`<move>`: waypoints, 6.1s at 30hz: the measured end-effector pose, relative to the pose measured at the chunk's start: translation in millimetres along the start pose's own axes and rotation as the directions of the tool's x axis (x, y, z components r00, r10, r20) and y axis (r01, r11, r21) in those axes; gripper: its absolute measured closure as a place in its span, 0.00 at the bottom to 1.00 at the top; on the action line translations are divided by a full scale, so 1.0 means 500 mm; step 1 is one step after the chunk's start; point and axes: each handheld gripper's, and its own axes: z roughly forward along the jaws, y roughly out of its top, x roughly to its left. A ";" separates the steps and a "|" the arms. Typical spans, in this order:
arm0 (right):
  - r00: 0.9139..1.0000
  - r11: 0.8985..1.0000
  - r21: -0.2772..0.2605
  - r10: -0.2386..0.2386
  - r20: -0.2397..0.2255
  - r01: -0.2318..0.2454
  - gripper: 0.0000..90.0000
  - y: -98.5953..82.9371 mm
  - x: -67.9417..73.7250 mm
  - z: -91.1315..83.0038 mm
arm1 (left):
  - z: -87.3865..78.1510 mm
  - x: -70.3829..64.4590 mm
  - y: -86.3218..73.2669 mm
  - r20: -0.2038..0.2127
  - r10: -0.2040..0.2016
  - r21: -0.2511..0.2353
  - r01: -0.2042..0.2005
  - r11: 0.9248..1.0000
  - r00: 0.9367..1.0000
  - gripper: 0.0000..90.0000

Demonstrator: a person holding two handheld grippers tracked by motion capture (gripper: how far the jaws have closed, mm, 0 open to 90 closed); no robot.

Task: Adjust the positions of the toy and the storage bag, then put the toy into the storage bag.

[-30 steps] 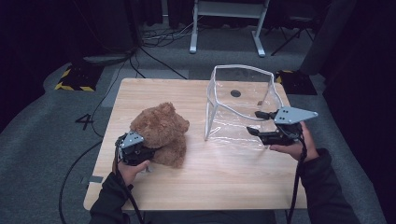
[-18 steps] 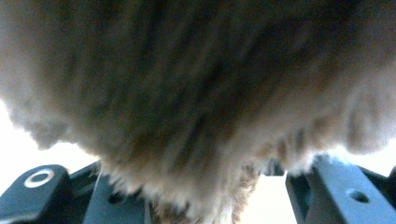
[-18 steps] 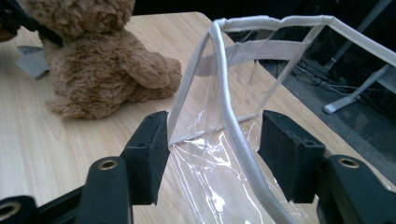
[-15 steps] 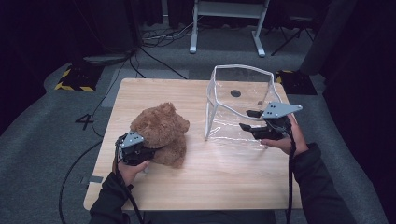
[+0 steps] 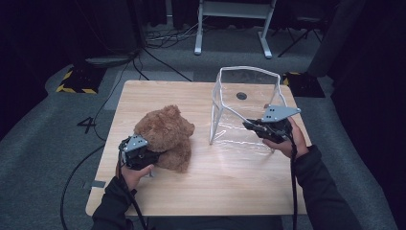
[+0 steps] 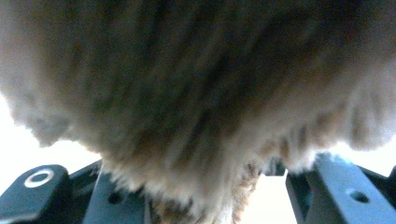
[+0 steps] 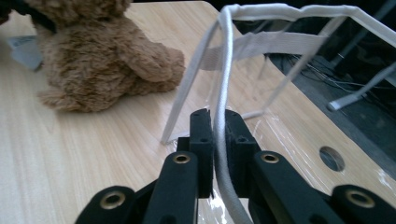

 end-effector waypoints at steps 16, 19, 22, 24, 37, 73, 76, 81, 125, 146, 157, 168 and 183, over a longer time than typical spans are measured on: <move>0.987 0.992 -0.018 -0.128 -0.101 0.127 0.97 0.008 0.057 -0.029 | 0.003 -0.004 0.002 -0.009 0.006 0.003 -0.006 1.000 1.000 0.63; 0.981 0.989 -0.029 -0.149 -0.120 0.147 0.97 0.007 0.078 -0.039 | 0.004 -0.005 0.002 -0.011 0.005 0.000 -0.005 1.000 1.000 0.63; 0.977 0.986 -0.037 -0.168 -0.131 0.164 0.97 0.006 0.098 -0.046 | 0.004 -0.005 0.003 -0.009 0.006 0.001 -0.006 1.000 1.000 0.63; 0.975 0.984 -0.043 -0.176 -0.137 0.172 0.97 0.005 0.106 -0.050 | 0.005 -0.006 0.003 -0.005 0.005 0.001 -0.005 1.000 1.000 0.63; 0.982 0.986 -0.089 -0.149 -0.116 0.139 0.80 -0.002 0.106 -0.082 | 0.005 -0.005 0.002 0.007 0.003 0.000 -0.003 1.000 1.000 0.63; 0.960 0.983 -0.145 0.143 0.243 -0.109 0.44 -0.083 -0.048 -0.211 | 0.006 -0.006 0.002 0.017 0.008 0.000 -0.008 1.000 1.000 0.62; 0.948 0.978 -0.160 0.174 0.266 -0.134 0.44 -0.100 -0.058 -0.224 | 0.006 -0.006 0.002 0.016 0.008 -0.001 -0.008 1.000 1.000 0.61; 0.936 0.973 -0.166 0.205 0.286 -0.163 0.44 -0.125 -0.066 -0.233 | 0.006 -0.007 0.002 0.018 0.009 0.000 -0.009 1.000 1.000 0.61; 0.929 0.946 0.062 0.299 0.220 -0.319 0.41 -0.305 -0.074 0.014 | 0.011 -0.008 0.003 0.015 0.017 -0.004 -0.016 1.000 1.000 0.62; 0.926 0.940 0.091 0.303 0.227 -0.330 0.38 -0.274 -0.089 0.076 | 0.053 -0.011 0.019 0.016 0.034 -0.014 -0.034 0.999 0.999 0.62; 0.912 0.908 0.152 0.360 0.195 -0.391 0.33 -0.364 -0.079 0.011 | 0.063 -0.004 0.021 0.024 0.021 -0.027 -0.021 0.999 0.999 0.62; 0.911 0.901 0.161 0.377 0.166 -0.402 0.27 -0.421 -0.017 -0.018 | 0.063 -0.003 0.020 0.037 0.026 -0.030 -0.025 0.999 0.999 0.67; 0.907 0.902 0.139 0.385 0.171 -0.409 0.27 -0.432 -0.002 -0.033 | 0.060 0.007 0.032 0.065 0.017 -0.085 -0.012 0.996 0.998 0.75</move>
